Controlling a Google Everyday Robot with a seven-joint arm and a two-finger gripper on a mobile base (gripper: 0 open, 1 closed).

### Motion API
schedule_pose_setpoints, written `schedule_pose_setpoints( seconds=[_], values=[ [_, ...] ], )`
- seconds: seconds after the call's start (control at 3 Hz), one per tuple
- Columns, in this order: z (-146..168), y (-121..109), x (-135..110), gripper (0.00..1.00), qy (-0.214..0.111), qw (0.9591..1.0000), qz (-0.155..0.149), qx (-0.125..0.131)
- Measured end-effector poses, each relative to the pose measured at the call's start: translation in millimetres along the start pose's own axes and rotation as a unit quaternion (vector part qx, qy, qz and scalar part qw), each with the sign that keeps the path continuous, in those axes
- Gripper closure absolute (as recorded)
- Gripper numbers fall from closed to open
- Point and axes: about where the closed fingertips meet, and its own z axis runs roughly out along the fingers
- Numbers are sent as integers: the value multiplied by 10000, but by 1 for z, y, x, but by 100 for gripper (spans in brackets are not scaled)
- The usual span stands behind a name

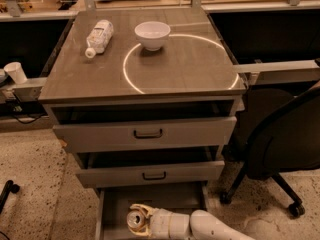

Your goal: Place orange can into bottom drawer

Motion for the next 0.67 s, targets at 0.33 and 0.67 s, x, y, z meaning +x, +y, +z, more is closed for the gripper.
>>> schedule_pose_setpoints(
  seconds=[0.33,0.67],
  values=[
    [0,0,0,100,5,10000,-33,-2],
    [3,-1,0,100,-263,9996,-29,-54]
  ],
)
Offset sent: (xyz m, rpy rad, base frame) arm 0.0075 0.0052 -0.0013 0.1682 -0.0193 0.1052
